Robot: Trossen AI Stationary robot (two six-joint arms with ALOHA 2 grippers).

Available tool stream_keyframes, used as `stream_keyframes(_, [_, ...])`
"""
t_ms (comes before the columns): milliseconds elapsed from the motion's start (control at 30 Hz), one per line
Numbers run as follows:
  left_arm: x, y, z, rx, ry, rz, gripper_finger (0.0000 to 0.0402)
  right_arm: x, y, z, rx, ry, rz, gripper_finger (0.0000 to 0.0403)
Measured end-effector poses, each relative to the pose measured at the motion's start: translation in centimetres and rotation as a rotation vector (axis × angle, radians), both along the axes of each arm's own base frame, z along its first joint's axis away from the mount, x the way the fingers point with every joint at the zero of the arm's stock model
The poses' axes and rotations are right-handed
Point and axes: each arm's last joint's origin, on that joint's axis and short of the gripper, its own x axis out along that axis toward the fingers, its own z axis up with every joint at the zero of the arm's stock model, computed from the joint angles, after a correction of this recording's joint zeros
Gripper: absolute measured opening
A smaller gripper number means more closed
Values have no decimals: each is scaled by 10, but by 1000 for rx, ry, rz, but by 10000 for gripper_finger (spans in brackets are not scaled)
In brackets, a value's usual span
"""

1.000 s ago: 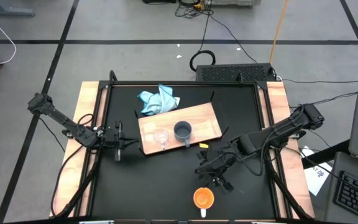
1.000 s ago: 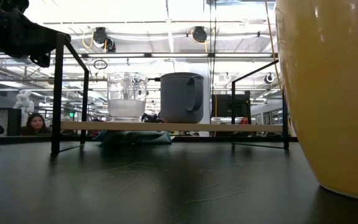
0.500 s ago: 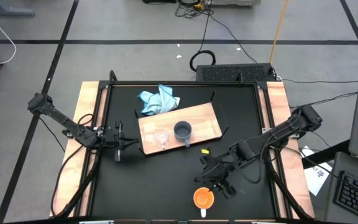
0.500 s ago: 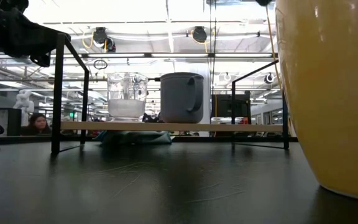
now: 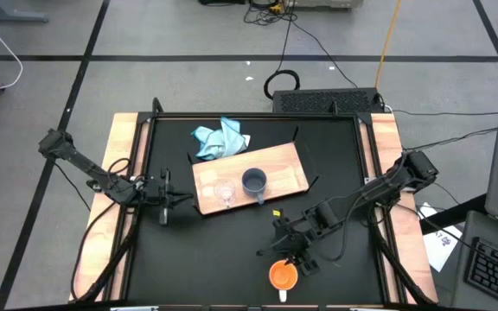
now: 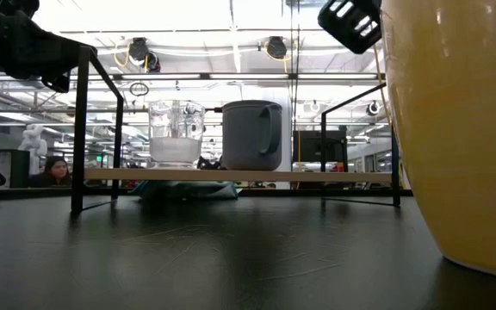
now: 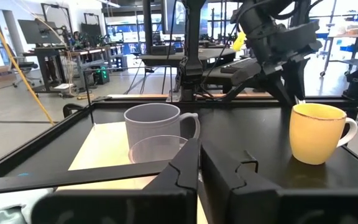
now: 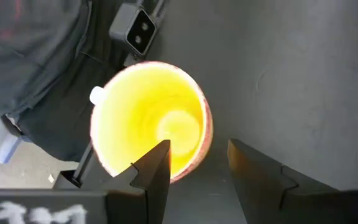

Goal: Stack small to large cups/mugs on shelf
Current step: Put the yellow mug on the shelf

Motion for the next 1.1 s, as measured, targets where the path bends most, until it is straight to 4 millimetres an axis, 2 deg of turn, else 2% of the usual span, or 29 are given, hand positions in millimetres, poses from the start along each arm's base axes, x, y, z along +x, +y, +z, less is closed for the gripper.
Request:
stream_keyframes(267, [0,0,0,0,0,0,20,2,1,0,18,-10,-16,153])
stream_keyframes(567, [0,0,0,0,0,-5,3,9,5,-21,-8,55,-26,153])
stream_keyframes(833, [0,0,0,0,0,-5,29,11,6,-26,-13,64,-26,153])
stream_keyframes(1100, [0,0,0,-1,1,-5,32,11,6,-28,-9,54,-21,153])
